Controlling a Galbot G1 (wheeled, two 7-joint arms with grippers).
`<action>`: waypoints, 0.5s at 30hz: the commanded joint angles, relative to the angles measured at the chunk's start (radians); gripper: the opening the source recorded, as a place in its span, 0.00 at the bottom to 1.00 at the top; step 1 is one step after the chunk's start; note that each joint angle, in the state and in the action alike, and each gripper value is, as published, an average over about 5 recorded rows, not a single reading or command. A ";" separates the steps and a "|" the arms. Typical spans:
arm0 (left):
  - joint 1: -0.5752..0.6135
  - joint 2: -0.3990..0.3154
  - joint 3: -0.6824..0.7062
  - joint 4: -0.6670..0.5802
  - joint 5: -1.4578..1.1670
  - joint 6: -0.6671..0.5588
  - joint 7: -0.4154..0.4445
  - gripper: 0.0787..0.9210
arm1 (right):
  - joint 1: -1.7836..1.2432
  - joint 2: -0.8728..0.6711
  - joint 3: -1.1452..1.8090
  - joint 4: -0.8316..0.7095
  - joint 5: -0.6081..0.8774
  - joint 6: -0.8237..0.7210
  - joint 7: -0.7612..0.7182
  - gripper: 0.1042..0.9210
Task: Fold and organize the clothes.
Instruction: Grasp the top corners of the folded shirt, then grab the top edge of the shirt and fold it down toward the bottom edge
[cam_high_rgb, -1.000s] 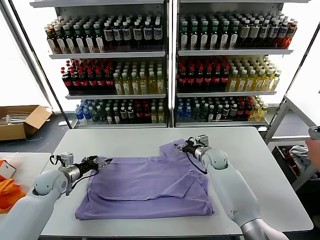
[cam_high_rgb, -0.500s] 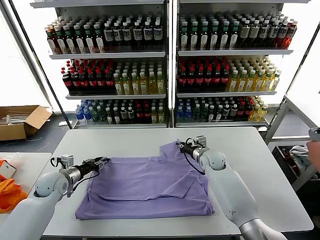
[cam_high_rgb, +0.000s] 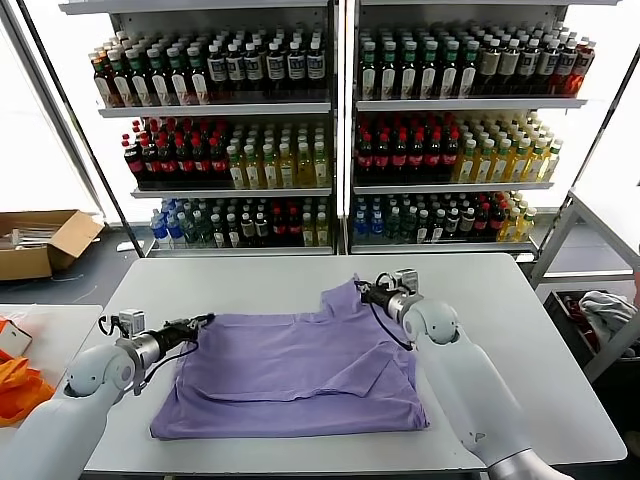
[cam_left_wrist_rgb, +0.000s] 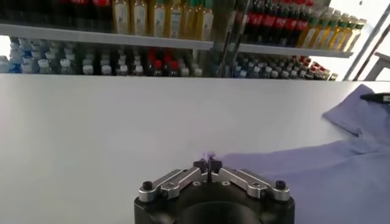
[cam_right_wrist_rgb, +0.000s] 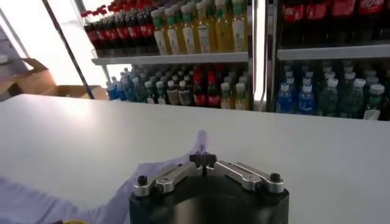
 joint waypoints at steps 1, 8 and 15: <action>0.080 0.036 -0.091 -0.170 -0.023 -0.005 -0.007 0.01 | -0.085 -0.034 0.024 0.237 0.091 -0.005 0.040 0.00; 0.284 0.094 -0.218 -0.345 -0.059 -0.005 -0.027 0.01 | -0.230 -0.105 0.078 0.447 0.136 -0.005 0.073 0.00; 0.484 0.125 -0.306 -0.442 -0.056 -0.021 -0.035 0.01 | -0.453 -0.169 0.150 0.622 0.139 -0.005 0.085 0.00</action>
